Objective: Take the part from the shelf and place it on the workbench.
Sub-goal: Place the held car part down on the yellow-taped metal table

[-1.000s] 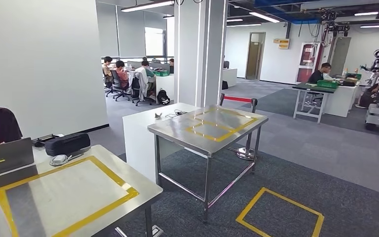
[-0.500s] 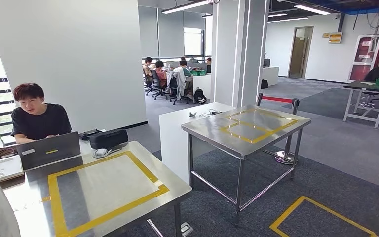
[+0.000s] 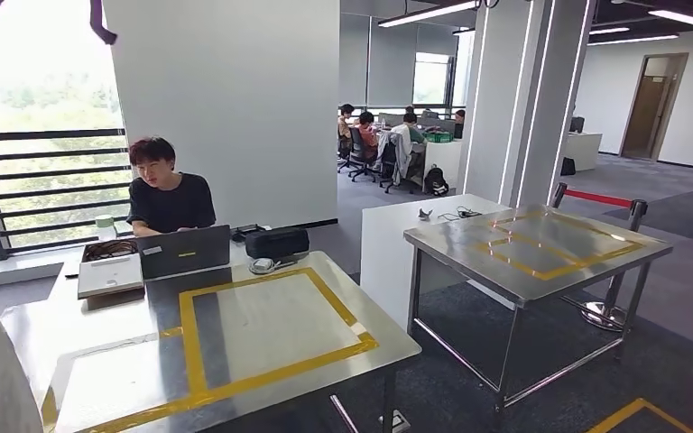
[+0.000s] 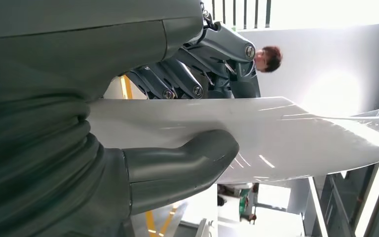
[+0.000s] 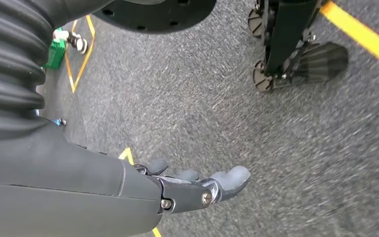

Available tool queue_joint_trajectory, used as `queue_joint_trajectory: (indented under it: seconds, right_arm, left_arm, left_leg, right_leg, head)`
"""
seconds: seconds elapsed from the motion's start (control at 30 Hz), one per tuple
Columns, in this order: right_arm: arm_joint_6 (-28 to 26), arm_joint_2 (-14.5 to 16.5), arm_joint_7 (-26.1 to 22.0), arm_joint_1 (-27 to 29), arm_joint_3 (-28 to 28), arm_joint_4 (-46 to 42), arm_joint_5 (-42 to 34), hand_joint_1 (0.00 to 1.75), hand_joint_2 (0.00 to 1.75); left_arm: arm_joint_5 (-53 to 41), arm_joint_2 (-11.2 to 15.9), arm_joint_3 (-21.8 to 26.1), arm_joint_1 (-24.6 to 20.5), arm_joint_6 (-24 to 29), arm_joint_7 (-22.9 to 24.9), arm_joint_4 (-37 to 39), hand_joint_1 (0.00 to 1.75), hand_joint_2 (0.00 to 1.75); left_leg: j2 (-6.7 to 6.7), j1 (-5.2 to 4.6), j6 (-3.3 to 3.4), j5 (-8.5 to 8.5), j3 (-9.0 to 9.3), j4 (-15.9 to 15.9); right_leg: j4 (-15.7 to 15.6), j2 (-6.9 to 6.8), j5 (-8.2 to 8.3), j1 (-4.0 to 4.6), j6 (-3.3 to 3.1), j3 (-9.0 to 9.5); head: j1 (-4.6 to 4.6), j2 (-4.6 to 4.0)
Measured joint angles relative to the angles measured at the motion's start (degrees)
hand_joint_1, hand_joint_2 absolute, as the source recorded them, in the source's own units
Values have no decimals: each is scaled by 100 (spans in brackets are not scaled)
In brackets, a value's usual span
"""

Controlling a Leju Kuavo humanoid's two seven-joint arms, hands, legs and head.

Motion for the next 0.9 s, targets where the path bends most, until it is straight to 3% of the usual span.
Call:
queue_joint_trajectory:
  seconds: [0.03, 0.1, 0.13, 0.17, 0.23, 0.3, 0.37, 0.43, 0.5, 0.57, 0.63, 0.67, 0.7, 0.77, 0.83, 0.9]
  right_arm:
    - [7, -3, -2, 7, -1, 1, -1, 0, 175]
    - [13, -7, 2, 27, -4, 1, -2, 0, 175]
    - [12, -9, 5, 37, -7, 1, -2, 0, 175]
    - [11, -10, 10, 43, -9, 1, -3, 0, 175]
    - [1, -13, 22, 42, -13, 1, -16, 0, 175]
    - [-11, -16, 43, 31, -17, 1, -44, 0, 175]
    - [-16, -18, 66, 23, -25, 1, -64, 0, 175]
    - [-21, -18, 90, 9, -46, 1, -82, 0, 175]
    - [-23, -19, 108, -3, -86, 1, -111, 0, 175]
    - [-17, -20, 112, 5, -121, 1, -131, 0, 175]
    - [-3, -20, 113, 25, -141, 1, -137, 0, 175]
    - [5, -20, 113, 35, -147, 1, -139, 0, 175]
    - [12, -20, 113, 41, -151, 1, -140, 0, 175]
    - [21, -20, 109, 43, -155, 1, -142, 0, 175]
    - [23, -21, 104, 36, -156, 1, -145, 0, 175]
    - [24, -28, 102, 30, -158, 1, -148, 0, 175]
  left_arm:
    - [19, 8, -2, -6, 4, 5, 10, 175, 175]
    - [46, 15, -5, -12, 6, 11, 37, 175, 175]
    - [57, 16, -6, -12, 6, 12, 51, 175, 175]
    - [63, 17, -7, -14, 6, 13, 63, 175, 175]
    - [68, 26, -9, -26, 7, 15, 87, 175, 175]
    - [75, 39, -11, -48, 9, 16, 106, 175, 175]
    - [80, 51, -19, -77, 14, 18, 120, 175, 175]
    - [82, 68, -29, -95, 19, 19, 139, 175, 175]
    - [82, 89, -39, -122, 28, 20, 159, 175, 175]
    - [82, 106, -65, -184, 42, 26, 181, 175, 175]
    - [84, 111, -97, -223, 55, 36, 215, 175, 175]
    - [85, 113, -110, -229, 64, 42, 239, 175, 175]
    - [87, 117, -124, -236, 79, 47, 264, 175, 175]
    - [91, 135, -150, -268, 105, 52, 305, 175, 175]
    - [94, 157, -177, -311, 117, 52, 334, 175, 175]
    - [95, 170, -202, -334, 122, 52, 357, 175, 175]
  left_leg:
    - [-59, 3, 18, 12, -17, 1]
    - [-193, 4, 37, 35, -59, 8]
    - [-269, 3, 35, 43, -76, 15]
    - [-345, 4, 29, 50, -86, 22]
    - [-502, 11, 2, 62, -94, 37]
    - [-638, 18, -54, 80, -113, 45]
    - [-741, 19, -139, 115, -148, 37]
    - [-812, 30, -226, 154, -180, 6]
    - [-588, 20, -268, 53, -272, 146]
    - [-234, -4, -277, -288, -523, 711]
    - [-115, -5, -284, -605, -801, 1400]
    - [-100, -5, -281, -637, -839, 1555]
    - [-93, -7, -273, -563, -760, 1486]
    - [-61, -15, -233, -269, -331, 795]
    - [-20, -46, -171, -123, 32, 164]
    - [-15, -62, -146, -117, 104, 20]
  right_leg:
    - [338, 197, -198, -15, 21, -149]
    - [1065, 364, -543, -25, 35, -493]
    - [1274, 380, -593, -27, 33, -601]
    - [1252, 388, -514, -28, 25, -598]
    - [578, 476, -89, -40, -5, -284]
    - [-171, 719, 204, -54, -32, 67]
    - [-385, 831, 236, -47, -62, 139]
    - [-406, 727, 277, -38, -130, 124]
    - [-443, 624, 326, -44, -222, 123]
    - [-461, 529, 358, -31, -278, 102]
    - [-457, 442, 367, -6, -297, 74]
    - [-454, 404, 370, 4, -301, 64]
    - [-449, 371, 372, 12, -303, 59]
    - [-429, 320, 370, 23, -296, 59]
    - [-394, 289, 361, 45, -260, 41]
    - [-372, 281, 355, 73, -273, 14]
  head:
    - [7, 0]
    - [17, 0]
    - [19, 0]
    - [20, 0]
    - [22, 0]
    - [21, 0]
    - [16, 0]
    - [15, 0]
    - [6, 0]
    - [-8, 0]
    - [-12, 0]
    - [-12, 0]
    - [-12, 0]
    - [-12, 0]
    - [-9, 0]
    - [-2, 0]
